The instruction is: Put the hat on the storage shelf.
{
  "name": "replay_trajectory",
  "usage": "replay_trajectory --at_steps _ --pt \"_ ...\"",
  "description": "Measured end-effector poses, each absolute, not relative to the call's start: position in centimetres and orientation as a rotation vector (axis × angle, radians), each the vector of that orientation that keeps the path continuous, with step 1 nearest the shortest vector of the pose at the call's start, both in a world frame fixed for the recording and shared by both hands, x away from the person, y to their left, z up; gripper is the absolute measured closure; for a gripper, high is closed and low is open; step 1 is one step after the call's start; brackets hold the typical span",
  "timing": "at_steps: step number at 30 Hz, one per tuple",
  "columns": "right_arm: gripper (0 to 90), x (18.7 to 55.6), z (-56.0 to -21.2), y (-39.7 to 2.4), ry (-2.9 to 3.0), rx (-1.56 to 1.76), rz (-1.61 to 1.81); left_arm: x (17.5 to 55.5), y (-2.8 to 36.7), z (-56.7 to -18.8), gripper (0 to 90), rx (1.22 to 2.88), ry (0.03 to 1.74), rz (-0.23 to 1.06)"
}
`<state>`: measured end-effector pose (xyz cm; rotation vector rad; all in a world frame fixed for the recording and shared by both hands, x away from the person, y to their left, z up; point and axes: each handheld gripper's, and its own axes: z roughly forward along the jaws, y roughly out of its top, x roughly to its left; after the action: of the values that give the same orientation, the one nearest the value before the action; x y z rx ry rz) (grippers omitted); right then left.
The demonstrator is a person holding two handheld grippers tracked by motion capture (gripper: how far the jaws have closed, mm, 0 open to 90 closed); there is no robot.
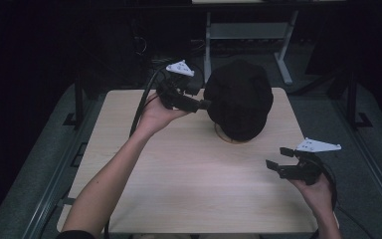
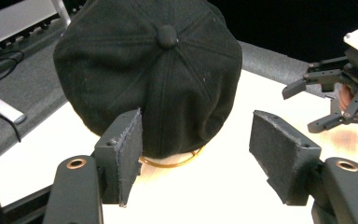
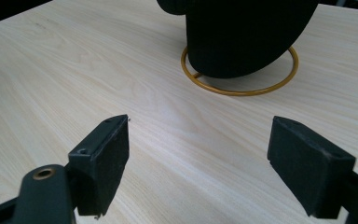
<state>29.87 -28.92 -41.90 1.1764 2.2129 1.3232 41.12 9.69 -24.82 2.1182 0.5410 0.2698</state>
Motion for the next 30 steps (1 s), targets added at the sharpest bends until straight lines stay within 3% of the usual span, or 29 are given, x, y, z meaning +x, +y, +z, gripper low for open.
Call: replay_trajectory --at_steps 30 --pt "19.6 29.6 -42.3 -27.9 2.264 1.16 1.272 33.6 18.8 -32.4 26.2 2.019 0.651 0.285"
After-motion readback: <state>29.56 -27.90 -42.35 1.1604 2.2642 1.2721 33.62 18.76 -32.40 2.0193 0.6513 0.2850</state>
